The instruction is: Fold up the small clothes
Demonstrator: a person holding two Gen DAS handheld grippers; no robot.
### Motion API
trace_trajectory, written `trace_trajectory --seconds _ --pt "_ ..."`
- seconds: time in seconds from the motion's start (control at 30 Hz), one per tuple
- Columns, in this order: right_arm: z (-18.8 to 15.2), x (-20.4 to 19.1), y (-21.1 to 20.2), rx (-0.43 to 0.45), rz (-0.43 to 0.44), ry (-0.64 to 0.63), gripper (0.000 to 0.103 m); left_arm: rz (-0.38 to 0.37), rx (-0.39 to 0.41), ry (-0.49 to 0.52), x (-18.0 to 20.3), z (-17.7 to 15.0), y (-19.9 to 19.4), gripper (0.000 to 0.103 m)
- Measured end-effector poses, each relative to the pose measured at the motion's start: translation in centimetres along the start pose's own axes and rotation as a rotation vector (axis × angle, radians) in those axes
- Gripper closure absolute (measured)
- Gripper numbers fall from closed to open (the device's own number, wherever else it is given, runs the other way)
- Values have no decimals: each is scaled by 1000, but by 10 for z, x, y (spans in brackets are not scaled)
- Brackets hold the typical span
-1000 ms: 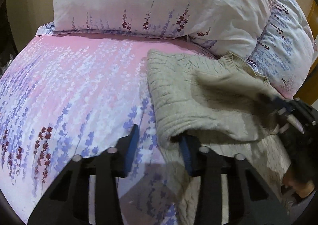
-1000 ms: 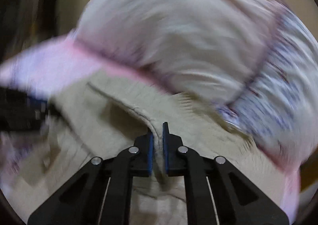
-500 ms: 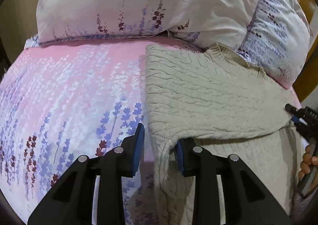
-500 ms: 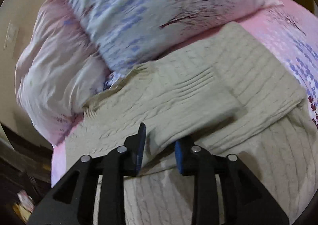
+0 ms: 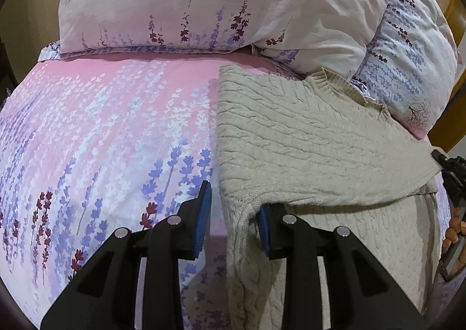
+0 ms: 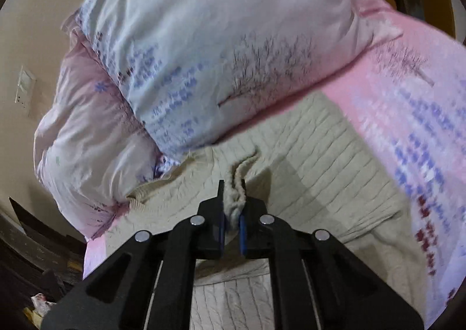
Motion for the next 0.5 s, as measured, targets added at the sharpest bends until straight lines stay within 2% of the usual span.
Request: trace_trajectory --seconds 0.13,0.2,0.23,0.27,0.3,0.33,0.37,0.43,0.5 --pt "-20 26 32 -144 -120 -5 95 -5 5 -19 -1 0 -2 72" --pt "-18 25 29 -121 -127 -41 91 -14 4 -46 -4 -2 -5 72" --pt "-18 24 24 -113 -148 -68 85 -23 3 -60 -6 -3 -8 72" --pt "-17 26 15 -91 -177 -89 69 -27 2 -69 -8 -5 -10 72" --pt "-16 28 6 -74 -185 -105 45 -41 -3 -77 -9 -7 -14 71" --pt "-15 31 -6 -63 -171 -116 35 -50 -7 -81 -9 -10 -18 68" --pt "-15 33 -14 -54 -152 -125 29 -53 -7 -84 -10 -14 -24 67" --pt "-19 44 -39 -46 -111 -154 26 -56 2 -92 -14 -21 -39 61" --pt "-28 66 -62 -62 -75 -145 24 -79 12 -114 -17 -28 -55 61"
Point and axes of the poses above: each gripper's, at about its wrist camera, not at the fingertips, and y roughly the way its jaws point, x to its right, z to its top, the point moved 7 cm from there along y, roughly the way its jaws point, and after that the axes turned 9 degrees about -z, right-handed, at the moved point
